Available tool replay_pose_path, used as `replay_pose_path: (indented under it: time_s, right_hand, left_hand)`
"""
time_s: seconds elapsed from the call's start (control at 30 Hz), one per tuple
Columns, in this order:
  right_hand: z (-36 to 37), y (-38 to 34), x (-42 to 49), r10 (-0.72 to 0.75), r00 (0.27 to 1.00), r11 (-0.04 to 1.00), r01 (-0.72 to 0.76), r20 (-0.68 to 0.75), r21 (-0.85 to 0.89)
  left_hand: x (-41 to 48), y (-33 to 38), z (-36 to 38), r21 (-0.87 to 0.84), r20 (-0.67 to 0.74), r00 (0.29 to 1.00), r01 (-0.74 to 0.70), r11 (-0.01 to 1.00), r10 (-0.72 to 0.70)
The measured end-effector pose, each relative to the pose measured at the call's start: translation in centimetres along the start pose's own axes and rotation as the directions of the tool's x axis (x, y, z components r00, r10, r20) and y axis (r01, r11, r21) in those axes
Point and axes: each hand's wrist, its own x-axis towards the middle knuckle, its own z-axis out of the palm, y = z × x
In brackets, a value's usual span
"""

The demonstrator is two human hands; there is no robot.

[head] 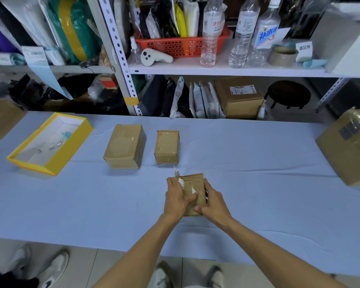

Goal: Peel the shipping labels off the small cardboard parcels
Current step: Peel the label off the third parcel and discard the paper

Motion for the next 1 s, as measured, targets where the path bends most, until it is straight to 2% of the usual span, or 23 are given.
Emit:
replay_pose_path:
  time_s: [0.2,0.43,0.73,0.87,1.0]
  right_hand:
    - [-0.17,0.23,0.12,0.014,1.0,1.0,-0.013,0.005,-0.023]
    - [-0.1,-0.52,0.37,0.019,0.999,1.0,-0.019,0.033,-0.016]
    - [-0.14,-0.26,0.46,0.032,0.999,0.998,-0.031,0.023,-0.049]
    - [-0.13,-0.17,0.31,0.034,0.999,0.998,-0.033,0.021,-0.059]
    - [0.06,0.04,0.62,0.061,0.998,0.998,-0.061,-0.024,-0.007]
  left_hand:
    - [-0.04,-0.6,-0.15,-0.012,0.044,0.999,-0.023,1.0,0.023]
    - [-0.47,0.25,-0.25,-0.003,-0.008,1.0,0.028,1.0,-0.028]
    - [-0.13,-0.03,-0.33,0.026,0.007,1.0,-0.013,1.0,0.012]
    - [-0.35,-0.26,-0.26,-0.037,0.006,1.0,-0.015,0.999,0.015]
    - [-0.78,-0.52,0.44,-0.091,-0.043,0.988,-0.15,0.985,0.147]
